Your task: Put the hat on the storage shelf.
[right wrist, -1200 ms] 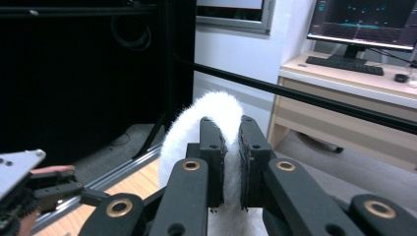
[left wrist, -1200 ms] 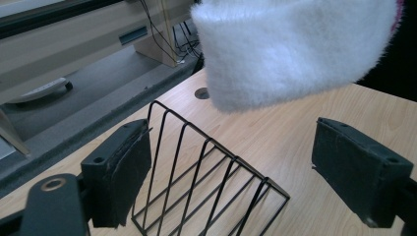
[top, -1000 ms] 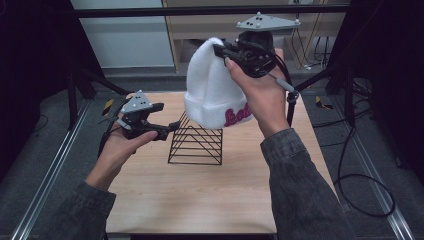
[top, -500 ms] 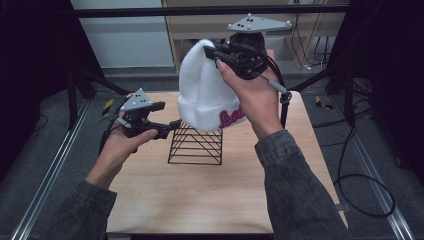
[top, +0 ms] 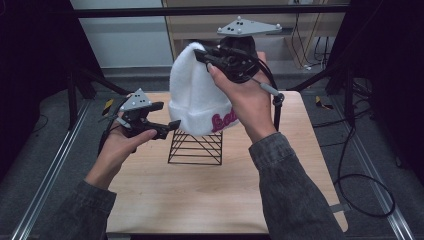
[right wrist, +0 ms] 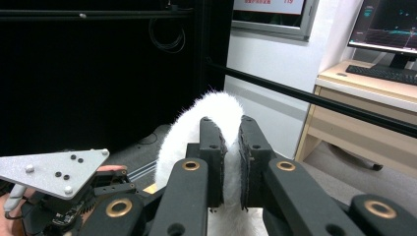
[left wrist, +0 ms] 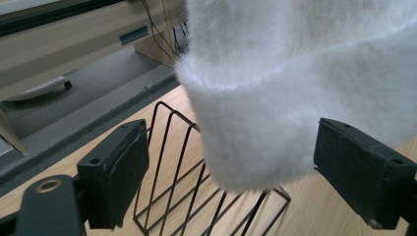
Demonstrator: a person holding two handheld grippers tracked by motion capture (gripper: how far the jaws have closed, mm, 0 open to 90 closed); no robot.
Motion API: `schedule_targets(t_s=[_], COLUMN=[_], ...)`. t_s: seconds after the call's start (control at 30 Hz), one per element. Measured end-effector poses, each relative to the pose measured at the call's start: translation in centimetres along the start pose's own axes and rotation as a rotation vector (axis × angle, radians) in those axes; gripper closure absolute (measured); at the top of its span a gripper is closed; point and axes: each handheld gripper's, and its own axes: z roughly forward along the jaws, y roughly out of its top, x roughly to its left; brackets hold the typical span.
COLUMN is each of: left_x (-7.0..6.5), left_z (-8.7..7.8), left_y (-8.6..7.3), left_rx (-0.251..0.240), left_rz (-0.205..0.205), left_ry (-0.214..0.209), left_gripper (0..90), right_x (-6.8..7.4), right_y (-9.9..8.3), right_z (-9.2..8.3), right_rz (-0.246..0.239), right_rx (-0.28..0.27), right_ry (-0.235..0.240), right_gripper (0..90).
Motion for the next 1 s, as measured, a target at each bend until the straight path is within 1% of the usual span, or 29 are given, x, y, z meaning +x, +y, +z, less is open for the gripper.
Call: schedule_targets(t_s=[0.3,0.4,0.47,0.57,0.63,0.67,0.7,0.77,0.8,0.83,0.87,0.9,0.93,1.0], left_x=[0.0,0.0,0.0,0.2,0.2,0.2,0.2,0.2,0.3,0.3,0.5,0.6,0.6,0.7], left_z=[0.0,0.1,0.3,0.8,1.2,1.3,1.4,1.6,1.7,1.7,1.7,1.8,1.8,1.9], left_y=[0.0,0.0,0.0,-0.1,-0.2,-0.3,-0.3,-0.3,-0.2,-0.2,-0.2,-0.1,-0.1,-0.1], left_rx=[-0.004,-0.008,-0.005,0.014,0.031,0.033,0.039,0.042,0.048,0.051,0.052,0.049,0.047,0.047], left_rz=[-0.002,-0.001,-0.003,-0.017,-0.021,-0.021,-0.018,-0.014,-0.003,-0.001,-0.006,-0.015,-0.018,-0.022], left_ry=[-0.014,-0.020,-0.028,-0.049,-0.081,-0.089,-0.096,-0.109,-0.111,-0.112,-0.114,-0.115,-0.104,-0.074], left_gripper=[13.8,15.6,18.6,19.7,19.9,21.1,25.0,36.3,44.9,54.9,62.5,67.5,70.3,72.9], right_x=[0.2,0.2,0.3,0.3,0.3,0.3,0.4,0.4,0.4,0.3,0.2,0.1,0.0,-0.5], right_y=[0.0,-0.1,-0.1,-0.1,-0.2,-0.2,-0.2,-0.3,-0.3,-0.3,-0.4,-0.4,-0.5,-0.8], right_z=[0.2,0.3,0.3,0.3,0.4,0.4,0.5,0.6,0.6,0.6,0.7,0.7,0.7,0.7], right_rz=[0.002,0.000,0.004,0.005,0.002,0.000,0.000,-0.007,-0.009,-0.007,-0.010,-0.014,-0.018,-0.029], right_rx=[-0.002,-0.004,-0.004,-0.005,-0.005,-0.003,0.001,0.001,0.002,0.004,0.003,0.005,0.008,0.020], right_ry=[0.011,0.015,0.019,0.023,0.028,0.028,0.029,0.032,0.030,0.030,0.030,0.026,0.020,0.000], right_gripper=[83.1,83.1,83.1,83.1,83.1,83.1,83.1,83.1,83.1,83.1,83.1,83.1,83.1,83.0])
